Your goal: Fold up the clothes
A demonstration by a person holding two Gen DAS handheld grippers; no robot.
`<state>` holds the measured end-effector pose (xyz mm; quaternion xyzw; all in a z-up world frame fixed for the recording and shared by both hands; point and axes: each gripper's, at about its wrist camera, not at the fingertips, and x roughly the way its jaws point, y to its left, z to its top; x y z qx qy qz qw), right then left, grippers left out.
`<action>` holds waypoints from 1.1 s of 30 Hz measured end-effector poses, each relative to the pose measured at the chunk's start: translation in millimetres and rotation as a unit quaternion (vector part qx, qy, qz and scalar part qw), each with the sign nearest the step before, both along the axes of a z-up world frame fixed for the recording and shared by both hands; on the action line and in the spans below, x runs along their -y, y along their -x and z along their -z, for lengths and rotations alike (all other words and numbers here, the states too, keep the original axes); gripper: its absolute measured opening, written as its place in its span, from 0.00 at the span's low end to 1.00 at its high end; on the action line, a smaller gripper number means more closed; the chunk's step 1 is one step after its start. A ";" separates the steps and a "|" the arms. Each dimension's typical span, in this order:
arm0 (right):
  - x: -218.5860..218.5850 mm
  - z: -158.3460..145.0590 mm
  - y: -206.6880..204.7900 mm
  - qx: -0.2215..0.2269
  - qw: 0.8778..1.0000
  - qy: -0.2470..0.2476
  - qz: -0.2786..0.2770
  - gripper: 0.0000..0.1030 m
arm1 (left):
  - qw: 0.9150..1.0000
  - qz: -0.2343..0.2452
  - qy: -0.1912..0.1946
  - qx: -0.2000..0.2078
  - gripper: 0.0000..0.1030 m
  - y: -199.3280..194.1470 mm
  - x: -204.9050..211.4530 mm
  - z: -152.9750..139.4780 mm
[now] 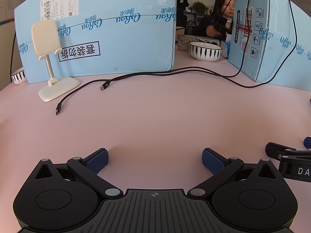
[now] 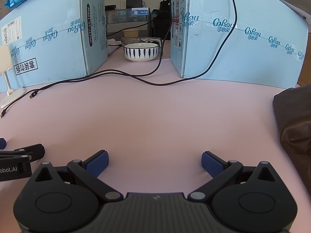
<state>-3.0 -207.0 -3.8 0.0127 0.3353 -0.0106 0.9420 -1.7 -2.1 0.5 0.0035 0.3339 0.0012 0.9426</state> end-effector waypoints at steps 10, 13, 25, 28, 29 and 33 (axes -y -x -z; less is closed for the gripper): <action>-0.1 0.4 -0.7 0.000 1.000 0.000 0.000 1.00 | 1.000 0.000 -0.001 0.000 1.00 0.1 0.9 -0.4; 0.3 0.4 -1.0 0.000 1.000 0.000 0.001 1.00 | 1.000 0.000 -0.001 0.000 1.00 0.3 0.8 -0.4; 1.3 1.3 -2.2 0.002 1.000 0.001 0.001 1.00 | 1.000 -0.001 -0.002 0.002 1.00 0.2 -0.2 -0.3; -0.6 1.3 -1.7 0.002 1.000 0.002 0.002 1.00 | 1.000 -0.001 -0.002 0.003 1.00 0.6 -0.1 -0.3; -0.8 1.3 -1.7 0.003 1.000 0.002 0.002 1.00 | 1.000 -0.001 -0.002 0.003 1.00 0.6 0.0 -0.3; -1.8 0.9 -1.3 0.003 1.000 0.003 0.002 1.00 | 1.000 -0.001 -0.005 0.004 1.00 1.2 1.0 -0.2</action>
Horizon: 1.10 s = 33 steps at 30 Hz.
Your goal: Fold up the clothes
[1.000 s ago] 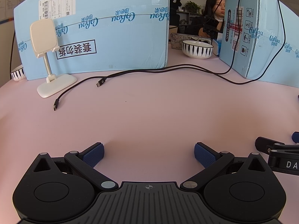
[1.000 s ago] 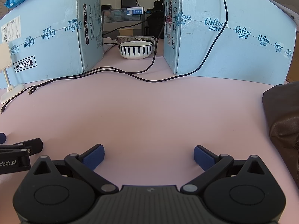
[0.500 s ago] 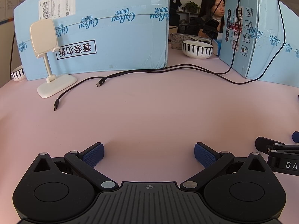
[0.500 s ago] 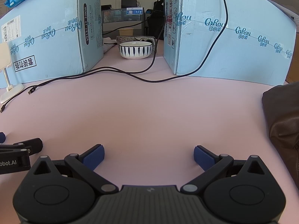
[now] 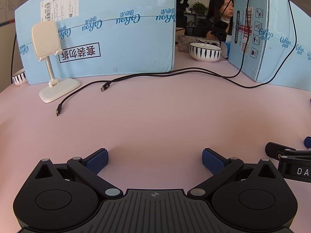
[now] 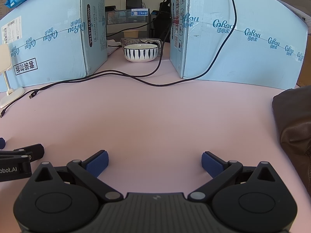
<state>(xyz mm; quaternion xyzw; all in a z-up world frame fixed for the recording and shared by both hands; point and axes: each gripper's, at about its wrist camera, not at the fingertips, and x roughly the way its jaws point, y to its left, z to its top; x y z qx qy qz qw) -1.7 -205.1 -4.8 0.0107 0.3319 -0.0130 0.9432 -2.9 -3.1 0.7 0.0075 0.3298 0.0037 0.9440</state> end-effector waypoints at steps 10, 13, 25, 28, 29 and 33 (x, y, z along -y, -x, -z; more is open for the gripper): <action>-8.7 -2.2 4.7 0.017 1.000 0.014 -0.020 0.75 | 1.000 0.014 -0.008 0.019 0.71 5.8 4.6 -2.4; -12.3 -3.4 7.2 0.024 0.999 0.019 -0.031 0.58 | 0.999 0.024 -0.006 0.029 0.43 8.7 5.8 -3.4; -14.1 -7.0 12.2 0.036 0.999 0.019 -0.033 0.00 | 0.998 0.051 0.008 0.031 0.00 10.4 11.6 -7.3; -7.7 -7.9 12.1 0.030 0.999 0.002 -0.024 0.00 | 0.998 0.060 0.027 0.018 0.00 11.2 16.0 -9.8; -4.3 -8.7 13.0 0.026 0.999 -0.007 -0.021 0.00 | 0.997 0.064 0.028 0.017 0.00 12.0 19.7 -10.5; 9.9 -13.7 21.8 0.025 0.999 -0.027 -0.007 0.00 | 0.996 0.087 0.021 0.019 0.00 13.8 41.5 -16.4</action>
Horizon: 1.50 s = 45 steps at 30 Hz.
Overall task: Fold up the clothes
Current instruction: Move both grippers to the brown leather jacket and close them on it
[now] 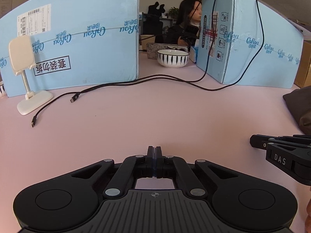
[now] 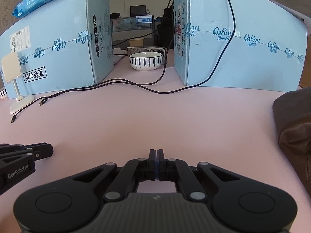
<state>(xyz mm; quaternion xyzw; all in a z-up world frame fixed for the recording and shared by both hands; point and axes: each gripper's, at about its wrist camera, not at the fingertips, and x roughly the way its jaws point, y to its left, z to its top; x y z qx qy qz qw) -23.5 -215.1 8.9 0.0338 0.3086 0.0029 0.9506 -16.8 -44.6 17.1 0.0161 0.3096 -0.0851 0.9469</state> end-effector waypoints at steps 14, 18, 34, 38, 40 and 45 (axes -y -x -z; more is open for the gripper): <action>134.3 -61.5 79.4 0.086 0.983 0.013 0.160 0.00 | 0.970 0.238 0.006 0.039 0.00 18.2 160.2 -44.8; 184.4 -74.4 116.4 0.092 0.974 0.017 0.207 0.00 | 0.954 0.299 0.018 0.017 0.00 26.9 209.3 -41.7; 275.9 -73.7 261.8 0.124 0.934 -0.056 0.331 0.95 | 0.911 0.366 0.121 -0.151 0.97 18.8 261.4 -10.5; 293.4 -67.9 286.1 0.121 0.929 -0.128 0.324 0.97 | 0.911 0.356 0.112 -0.173 1.00 13.9 251.9 -13.7; 305.3 -60.6 291.3 0.112 0.924 -0.185 0.314 0.97 | 0.898 0.352 0.139 -0.224 1.00 1.7 253.2 -4.3; 336.0 -34.2 284.0 0.086 0.894 -0.321 0.301 0.97 | 0.881 0.340 0.190 -0.268 1.00 -20.2 268.0 10.2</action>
